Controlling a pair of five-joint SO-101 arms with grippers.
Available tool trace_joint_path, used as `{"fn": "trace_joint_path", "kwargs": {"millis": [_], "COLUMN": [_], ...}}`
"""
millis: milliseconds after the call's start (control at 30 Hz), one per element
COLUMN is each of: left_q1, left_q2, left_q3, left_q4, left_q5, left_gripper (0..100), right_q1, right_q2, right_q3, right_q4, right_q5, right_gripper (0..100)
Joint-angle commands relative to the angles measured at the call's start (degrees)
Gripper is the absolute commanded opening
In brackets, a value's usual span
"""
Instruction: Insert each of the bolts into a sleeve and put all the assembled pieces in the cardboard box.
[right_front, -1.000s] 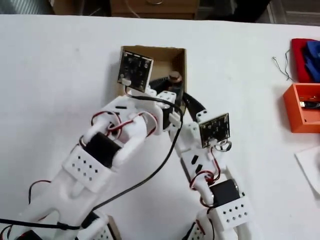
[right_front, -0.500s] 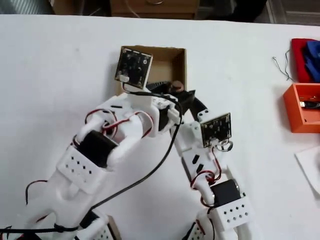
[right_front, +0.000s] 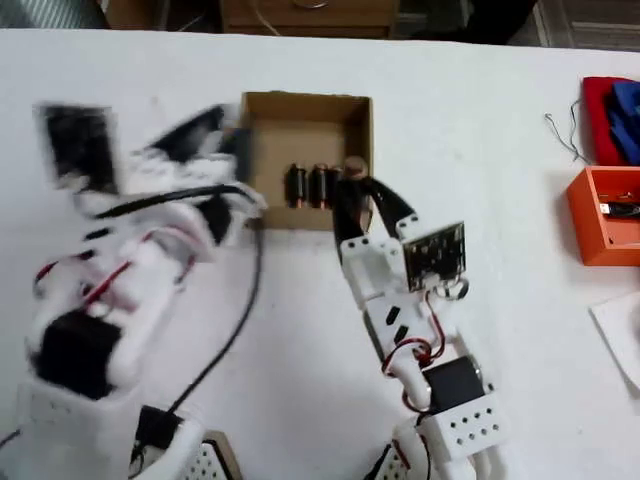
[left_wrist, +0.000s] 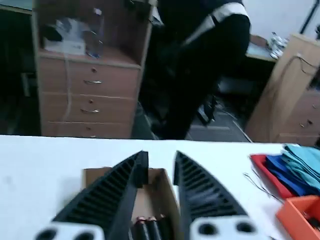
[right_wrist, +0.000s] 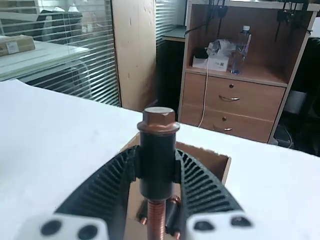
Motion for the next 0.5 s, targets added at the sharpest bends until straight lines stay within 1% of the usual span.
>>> {"fn": "trace_joint_path", "kwargs": {"millis": [0,67,100,233,300,367,467], "left_q1": [-11.34,-16.97,-19.43,-25.85,-27.25,-27.78,-27.96], "left_q2": [-4.92,-7.91,-9.49,-16.44,-19.96,-23.74,-30.07], "left_q3": [7.87,15.87,20.00,36.00,43.91,51.65,62.73], "left_q4": [0.18,0.00,0.00,-0.09,-0.09,-0.18,-2.37], "left_q5": [-0.09,-0.09,-0.09,-0.09,-0.44,-2.64,-4.84], "left_gripper": [5,2,3,3,3,3,3], "right_q1": [0.13,-0.22,-0.31,-0.84,-1.10,-1.10,-1.19], "right_q2": [4.79,11.12,14.81,33.10,43.12,53.58,69.23], "right_q3": [-14.24,-23.65,-28.57,-48.70,-58.46,-68.04,-82.90], "right_q4": [5.67,11.65,14.81,25.98,30.20,33.71,39.78], "right_q5": [0.09,0.00,-0.09,-6.33,-9.05,-11.52,-14.15], "right_gripper": [2.1,2.1,2.1,2.1,2.1,2.1,2.1]}}
